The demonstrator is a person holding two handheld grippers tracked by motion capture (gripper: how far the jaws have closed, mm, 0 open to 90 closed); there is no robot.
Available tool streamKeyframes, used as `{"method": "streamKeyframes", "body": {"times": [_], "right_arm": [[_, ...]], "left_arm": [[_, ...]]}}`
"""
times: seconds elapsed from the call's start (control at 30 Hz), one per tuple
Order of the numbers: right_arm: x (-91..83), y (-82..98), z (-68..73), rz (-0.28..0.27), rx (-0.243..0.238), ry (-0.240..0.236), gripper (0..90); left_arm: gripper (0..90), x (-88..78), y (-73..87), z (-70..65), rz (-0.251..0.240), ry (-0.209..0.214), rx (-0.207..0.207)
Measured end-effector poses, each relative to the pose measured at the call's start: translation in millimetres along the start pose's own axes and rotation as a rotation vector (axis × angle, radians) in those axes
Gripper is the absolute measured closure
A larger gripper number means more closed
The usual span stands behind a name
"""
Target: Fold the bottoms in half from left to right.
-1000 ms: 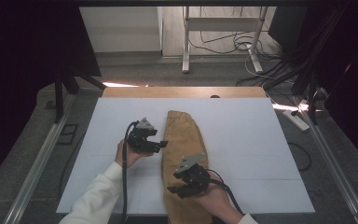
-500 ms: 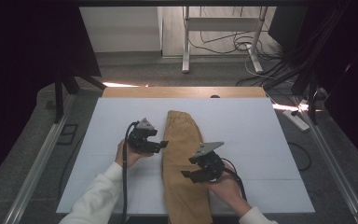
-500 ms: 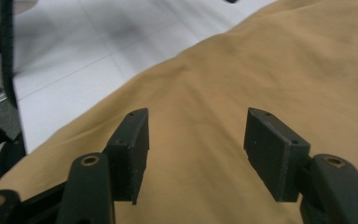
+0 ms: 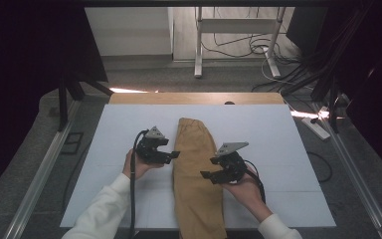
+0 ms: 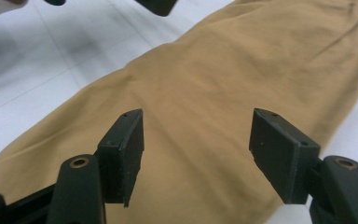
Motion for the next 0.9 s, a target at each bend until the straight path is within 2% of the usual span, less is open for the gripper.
{"method": "streamKeyframes", "body": {"times": [0.17, 0.47, 0.9], "right_arm": [[0.1, 0.0, -9.3, -0.003, 0.007, 0.02, 34.9], [4.8, 1.9, -19.1, 0.016, 0.008, 0.044, 34.3], [2.2, -0.1, -31.4, 0.015, 0.021, 0.072, 33.8]], "left_arm": [[28.5, 0.9, -0.9, 0.4, 0.001, -0.001, 0.005], [28.4, -1.4, 0.8, 3.3, 0.001, -0.019, -0.011], [28.2, 3.3, 0.8, 1.9, 0.009, -0.005, -0.014]]}}
Point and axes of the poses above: each handheld gripper's, and its own axes: x roughly forward along the jaws, y roughly out of its underside, z roughly to its left, the point moved 7 cm from there along x, roughly forward along the jaws, and after that the axes turned 3 degrees about x, right-handed, at the moved point
